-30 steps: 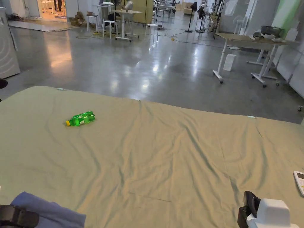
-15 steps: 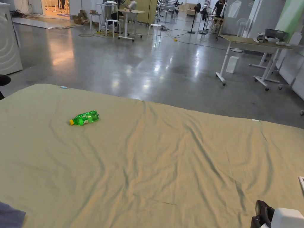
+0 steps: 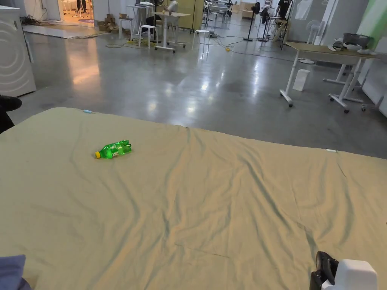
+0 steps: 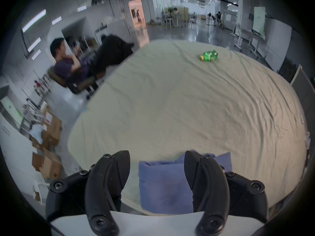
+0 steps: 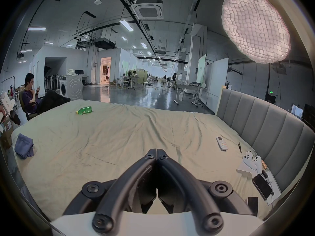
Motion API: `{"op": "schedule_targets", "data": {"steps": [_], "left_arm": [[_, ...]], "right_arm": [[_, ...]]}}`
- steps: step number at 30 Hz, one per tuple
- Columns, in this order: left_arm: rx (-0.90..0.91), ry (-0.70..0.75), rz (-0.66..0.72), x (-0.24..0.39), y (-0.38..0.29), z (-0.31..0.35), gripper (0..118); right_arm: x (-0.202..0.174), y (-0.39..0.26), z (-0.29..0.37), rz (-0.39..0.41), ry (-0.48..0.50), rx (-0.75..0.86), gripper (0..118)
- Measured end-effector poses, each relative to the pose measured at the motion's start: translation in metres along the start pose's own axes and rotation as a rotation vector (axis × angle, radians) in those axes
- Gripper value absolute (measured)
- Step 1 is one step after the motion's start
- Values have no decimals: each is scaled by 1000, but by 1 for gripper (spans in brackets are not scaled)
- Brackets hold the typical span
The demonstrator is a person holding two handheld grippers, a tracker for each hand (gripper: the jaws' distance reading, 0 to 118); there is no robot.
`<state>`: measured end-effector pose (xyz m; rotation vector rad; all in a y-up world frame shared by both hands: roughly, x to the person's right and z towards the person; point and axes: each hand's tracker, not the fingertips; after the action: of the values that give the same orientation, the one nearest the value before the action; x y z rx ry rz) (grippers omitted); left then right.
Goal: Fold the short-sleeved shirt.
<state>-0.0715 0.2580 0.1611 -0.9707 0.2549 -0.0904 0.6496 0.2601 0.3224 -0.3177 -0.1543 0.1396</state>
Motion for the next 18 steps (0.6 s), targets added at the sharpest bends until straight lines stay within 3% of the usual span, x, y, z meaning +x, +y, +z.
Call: {"op": "schedule_targets", "data": {"steps": [3,9,15,18], "left_arm": [[101,32,0,28,-1,15,68],[296,-144,52,117,-23,57,65],[463,-262,-15,233,-67,90,39],[552,-294,-53,279,-84,101,35]], "right_arm": [[-3,0,1,-5,12,4,0],[-9,0,1,1,18,29,0],[-11,-2,-7,-27,4,56,0],[-12,-3,-8,-39,-3,75,0]]}}
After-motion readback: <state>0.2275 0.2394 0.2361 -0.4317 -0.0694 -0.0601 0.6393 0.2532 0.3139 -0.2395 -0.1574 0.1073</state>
